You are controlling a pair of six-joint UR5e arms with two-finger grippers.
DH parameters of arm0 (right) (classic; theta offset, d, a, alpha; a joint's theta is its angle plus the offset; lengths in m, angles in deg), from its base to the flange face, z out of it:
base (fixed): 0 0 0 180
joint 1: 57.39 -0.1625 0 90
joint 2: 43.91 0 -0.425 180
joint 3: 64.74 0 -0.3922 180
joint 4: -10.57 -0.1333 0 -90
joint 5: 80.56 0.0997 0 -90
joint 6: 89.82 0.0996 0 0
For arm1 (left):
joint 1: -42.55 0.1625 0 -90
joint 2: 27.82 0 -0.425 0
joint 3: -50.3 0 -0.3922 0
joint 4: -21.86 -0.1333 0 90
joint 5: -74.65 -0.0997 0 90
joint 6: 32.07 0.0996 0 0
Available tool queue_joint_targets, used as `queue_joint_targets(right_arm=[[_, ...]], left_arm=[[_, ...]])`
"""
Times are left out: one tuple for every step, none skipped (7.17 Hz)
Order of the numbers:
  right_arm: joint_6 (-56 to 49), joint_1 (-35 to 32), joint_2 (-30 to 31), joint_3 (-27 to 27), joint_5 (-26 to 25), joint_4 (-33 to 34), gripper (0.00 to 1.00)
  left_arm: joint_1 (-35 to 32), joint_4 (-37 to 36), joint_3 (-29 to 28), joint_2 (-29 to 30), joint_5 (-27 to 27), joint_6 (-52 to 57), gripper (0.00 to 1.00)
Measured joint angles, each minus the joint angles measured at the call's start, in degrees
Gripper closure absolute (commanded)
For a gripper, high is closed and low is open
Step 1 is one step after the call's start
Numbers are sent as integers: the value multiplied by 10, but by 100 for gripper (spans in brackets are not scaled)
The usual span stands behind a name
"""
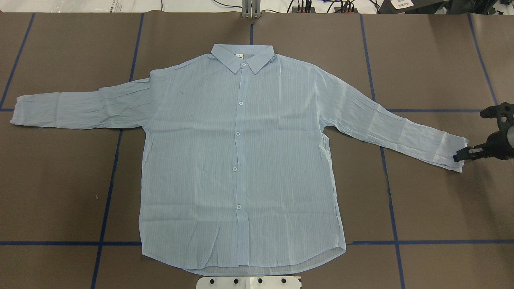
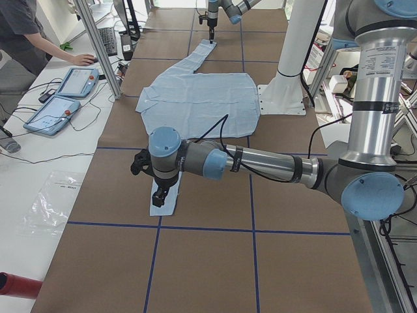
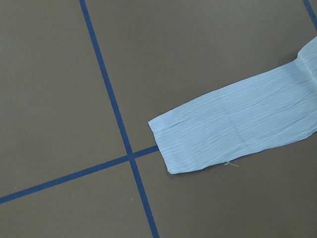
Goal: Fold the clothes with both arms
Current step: 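Lower the right gripper and grasp the cuff of the sleeve nearest it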
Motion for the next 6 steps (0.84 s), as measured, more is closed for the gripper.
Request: queue_joint_targets(right_arm=[[0,1,0,1,0,1,100],[0,2,0,2,0,3,100],[0,3,-1,4,0,3,100],[0,4,-4,6,1,3,100],[0,4,-5,9,3,4,100],[0,2,-4,13,5,4,100]], left_arm=[[0,0,0,1,0,0,0],[0,0,0,1,0,0,0],[0,0,0,2,0,0,0],[0,0,0,3,0,-1,0],[0,0,0,3,0,-1,0],[0,0,0,3,0,-1,0]])
